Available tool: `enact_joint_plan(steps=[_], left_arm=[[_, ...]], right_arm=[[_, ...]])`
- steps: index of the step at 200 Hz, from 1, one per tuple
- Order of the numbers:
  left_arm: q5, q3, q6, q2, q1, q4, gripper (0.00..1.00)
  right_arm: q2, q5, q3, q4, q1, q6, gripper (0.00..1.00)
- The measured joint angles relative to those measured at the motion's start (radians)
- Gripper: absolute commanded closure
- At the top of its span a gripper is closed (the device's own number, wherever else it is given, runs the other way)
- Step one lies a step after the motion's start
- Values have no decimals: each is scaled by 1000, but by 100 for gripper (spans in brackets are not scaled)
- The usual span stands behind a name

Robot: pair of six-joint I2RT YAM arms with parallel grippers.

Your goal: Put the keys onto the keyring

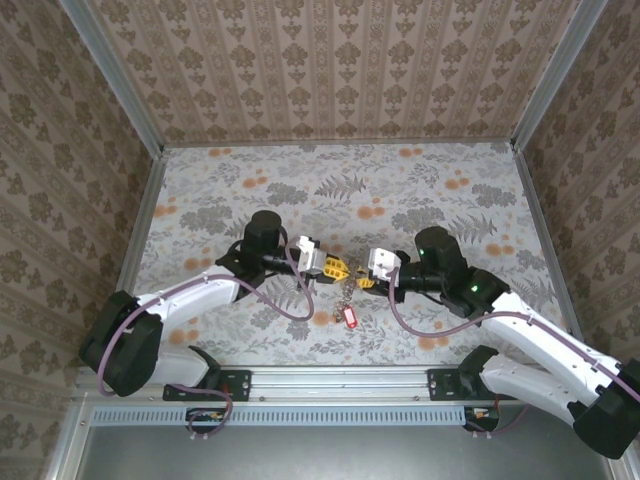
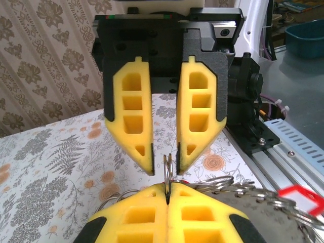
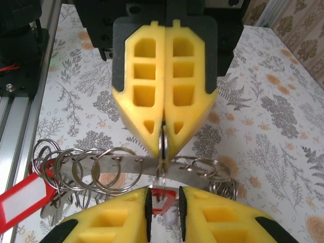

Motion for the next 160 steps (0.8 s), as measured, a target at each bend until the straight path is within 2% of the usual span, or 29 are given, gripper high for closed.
enact_joint_plan(steps=[21,37,90,109,120,160], left_arm=[[0,0,0,1,-4,0,100],[-1,0,0,5,-4,1,100],[-18,0,0,13,-4,1,100],[-23,0,-1,16,-4,3,100],[-27,0,-1,20,-4,3,96],[-77,29,9,23,-6,-80,81]], right_arm=[[21,-5,19,1,0,-7,76],[44,-14,27,2,0,-16,84],[77,-42,38,0,0,-19,90],[78,-47,39,-1,-1,-21,96],[78,-49,39,-8,-4,-23,100],[107,-13,64,-51,-4,-35,100]])
